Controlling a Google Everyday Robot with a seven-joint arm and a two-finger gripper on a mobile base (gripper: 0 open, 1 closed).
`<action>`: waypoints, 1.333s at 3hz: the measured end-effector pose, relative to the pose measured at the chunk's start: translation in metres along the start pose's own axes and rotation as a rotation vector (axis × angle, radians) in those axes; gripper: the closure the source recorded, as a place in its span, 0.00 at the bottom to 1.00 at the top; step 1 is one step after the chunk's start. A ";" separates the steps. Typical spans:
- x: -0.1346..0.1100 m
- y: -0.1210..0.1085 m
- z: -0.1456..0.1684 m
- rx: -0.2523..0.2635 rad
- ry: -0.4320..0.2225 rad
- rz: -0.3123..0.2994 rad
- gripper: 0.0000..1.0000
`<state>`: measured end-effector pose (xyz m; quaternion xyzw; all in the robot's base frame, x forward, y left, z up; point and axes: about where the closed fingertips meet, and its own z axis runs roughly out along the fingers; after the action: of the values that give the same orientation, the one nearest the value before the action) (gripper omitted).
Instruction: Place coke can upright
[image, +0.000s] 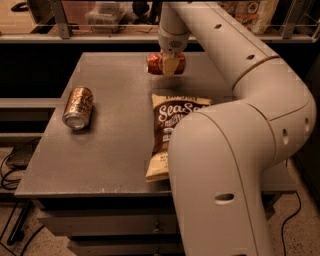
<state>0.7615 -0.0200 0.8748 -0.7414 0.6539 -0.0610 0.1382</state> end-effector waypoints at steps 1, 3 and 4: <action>0.007 0.009 -0.025 0.037 -0.119 0.047 1.00; 0.034 0.033 -0.048 0.116 -0.465 0.168 1.00; 0.048 0.040 -0.049 0.160 -0.650 0.224 1.00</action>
Offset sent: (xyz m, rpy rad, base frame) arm -0.0587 -0.0605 0.0519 0.5598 -0.0550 -0.0474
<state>0.7163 -0.0780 0.9060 -0.6326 0.6461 0.1428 0.4024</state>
